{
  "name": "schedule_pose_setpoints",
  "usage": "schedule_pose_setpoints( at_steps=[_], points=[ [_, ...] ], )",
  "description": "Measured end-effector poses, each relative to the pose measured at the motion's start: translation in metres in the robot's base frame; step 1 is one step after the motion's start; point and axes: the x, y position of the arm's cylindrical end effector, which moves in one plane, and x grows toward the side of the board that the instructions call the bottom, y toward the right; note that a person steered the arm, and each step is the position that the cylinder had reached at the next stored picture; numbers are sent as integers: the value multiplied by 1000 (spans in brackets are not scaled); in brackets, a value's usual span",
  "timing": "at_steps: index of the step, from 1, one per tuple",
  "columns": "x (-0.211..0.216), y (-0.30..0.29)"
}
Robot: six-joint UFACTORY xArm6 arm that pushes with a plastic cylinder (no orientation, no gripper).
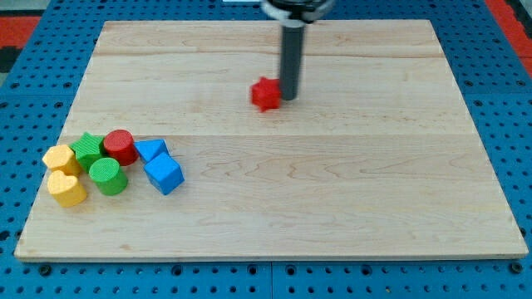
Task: Slide red star to the top of red circle
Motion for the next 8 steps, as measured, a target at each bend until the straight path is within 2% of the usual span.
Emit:
schedule_pose_setpoints(
  at_steps=[1,2,3,4,7,8],
  points=[
    [2,-65],
    [-11,-106],
    [-20,-112],
    [-19,-144],
    [53,-182],
    [55,-187]
  ],
)
